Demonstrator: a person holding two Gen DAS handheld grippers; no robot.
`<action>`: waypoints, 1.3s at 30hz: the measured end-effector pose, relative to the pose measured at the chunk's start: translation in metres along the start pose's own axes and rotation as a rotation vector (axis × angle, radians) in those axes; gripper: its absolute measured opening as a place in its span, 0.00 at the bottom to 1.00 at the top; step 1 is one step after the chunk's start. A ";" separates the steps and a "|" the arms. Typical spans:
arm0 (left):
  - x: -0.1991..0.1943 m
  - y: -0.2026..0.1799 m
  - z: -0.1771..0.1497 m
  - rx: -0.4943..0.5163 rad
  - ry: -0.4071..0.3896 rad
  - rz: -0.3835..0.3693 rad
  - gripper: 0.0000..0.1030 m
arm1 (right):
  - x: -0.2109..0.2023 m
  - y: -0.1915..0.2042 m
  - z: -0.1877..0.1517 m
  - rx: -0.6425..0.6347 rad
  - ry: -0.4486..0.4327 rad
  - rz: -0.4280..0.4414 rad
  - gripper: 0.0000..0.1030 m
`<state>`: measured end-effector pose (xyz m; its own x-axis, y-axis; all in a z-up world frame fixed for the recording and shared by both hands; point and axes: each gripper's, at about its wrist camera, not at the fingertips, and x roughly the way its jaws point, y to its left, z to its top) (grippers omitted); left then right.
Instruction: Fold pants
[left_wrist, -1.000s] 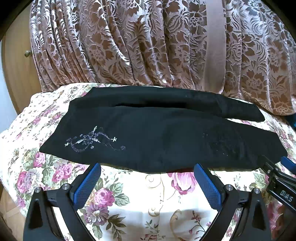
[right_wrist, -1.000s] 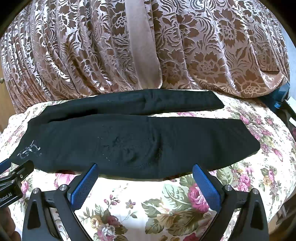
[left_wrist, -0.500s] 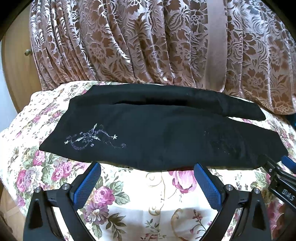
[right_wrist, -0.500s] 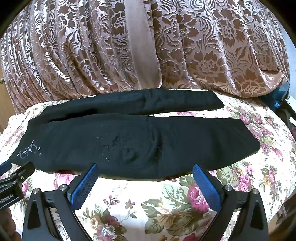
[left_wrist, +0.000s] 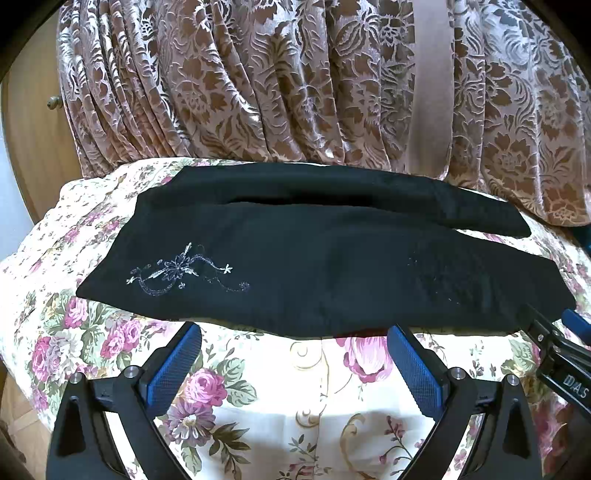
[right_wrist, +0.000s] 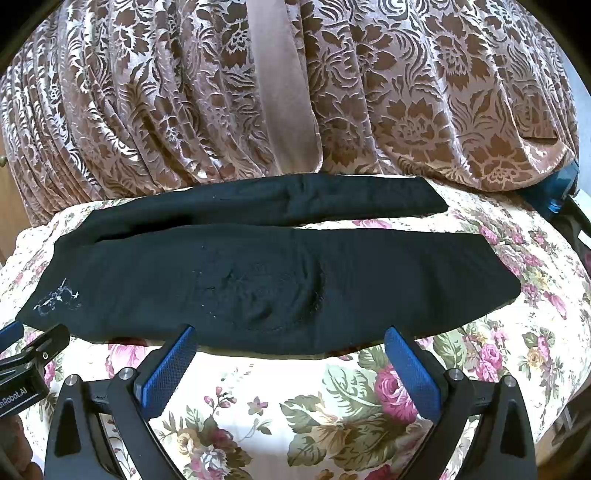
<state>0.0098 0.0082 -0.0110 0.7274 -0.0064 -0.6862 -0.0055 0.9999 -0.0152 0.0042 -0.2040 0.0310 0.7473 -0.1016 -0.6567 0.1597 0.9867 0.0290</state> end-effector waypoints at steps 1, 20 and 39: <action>0.000 0.000 0.000 0.000 0.001 -0.001 0.98 | 0.000 0.000 0.000 0.001 0.000 0.000 1.00; 0.007 0.000 -0.002 0.001 0.026 -0.001 0.98 | 0.003 0.000 0.001 -0.005 0.009 0.001 1.00; 0.043 0.049 -0.018 -0.252 0.172 -0.293 0.97 | 0.016 -0.022 0.002 -0.004 0.007 0.044 1.00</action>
<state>0.0280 0.0565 -0.0543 0.5981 -0.3138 -0.7374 0.0012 0.9205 -0.3907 0.0134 -0.2280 0.0213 0.7492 -0.0569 -0.6600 0.1238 0.9908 0.0552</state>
